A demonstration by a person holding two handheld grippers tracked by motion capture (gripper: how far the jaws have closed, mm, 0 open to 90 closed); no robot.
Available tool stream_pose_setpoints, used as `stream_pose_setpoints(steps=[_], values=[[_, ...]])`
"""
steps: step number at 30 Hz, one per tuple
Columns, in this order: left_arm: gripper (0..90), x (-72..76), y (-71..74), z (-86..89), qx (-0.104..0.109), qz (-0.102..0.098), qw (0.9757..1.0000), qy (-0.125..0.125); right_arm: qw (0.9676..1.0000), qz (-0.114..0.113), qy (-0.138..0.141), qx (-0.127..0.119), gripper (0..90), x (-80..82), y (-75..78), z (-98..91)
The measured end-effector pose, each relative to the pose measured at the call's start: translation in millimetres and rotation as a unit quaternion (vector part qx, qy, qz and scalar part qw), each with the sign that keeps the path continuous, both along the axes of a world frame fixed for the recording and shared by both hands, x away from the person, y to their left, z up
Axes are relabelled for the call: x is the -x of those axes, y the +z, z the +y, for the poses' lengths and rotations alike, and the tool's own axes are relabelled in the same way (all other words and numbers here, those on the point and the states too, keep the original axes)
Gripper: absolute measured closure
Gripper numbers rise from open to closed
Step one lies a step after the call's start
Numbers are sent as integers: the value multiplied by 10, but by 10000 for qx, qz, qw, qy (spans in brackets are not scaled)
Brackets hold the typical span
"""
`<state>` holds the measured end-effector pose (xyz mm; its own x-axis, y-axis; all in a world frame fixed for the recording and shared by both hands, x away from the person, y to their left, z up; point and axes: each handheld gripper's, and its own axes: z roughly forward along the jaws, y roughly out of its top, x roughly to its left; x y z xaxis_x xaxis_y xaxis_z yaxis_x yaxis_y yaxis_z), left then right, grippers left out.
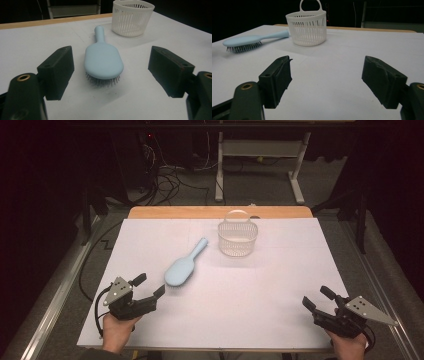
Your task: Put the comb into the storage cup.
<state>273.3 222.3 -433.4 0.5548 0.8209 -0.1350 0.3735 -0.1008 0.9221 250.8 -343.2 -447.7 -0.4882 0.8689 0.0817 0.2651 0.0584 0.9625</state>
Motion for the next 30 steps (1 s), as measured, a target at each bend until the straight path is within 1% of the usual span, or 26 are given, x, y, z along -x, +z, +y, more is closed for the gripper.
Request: stream_pose_setpoints(steps=[16,22,30], values=[[202,-122,42,-162,31,26,9999,-154,10000,19,12,-22,240,-2,-1,3],[203,-180,52,-238,-11,55,9997,-218,10000,23,7,-49,239,-3,-2,-1],[203,-263,86,-333,-57,35,9996,-286,10000,6,22,-33,239,-1,-1,2]])
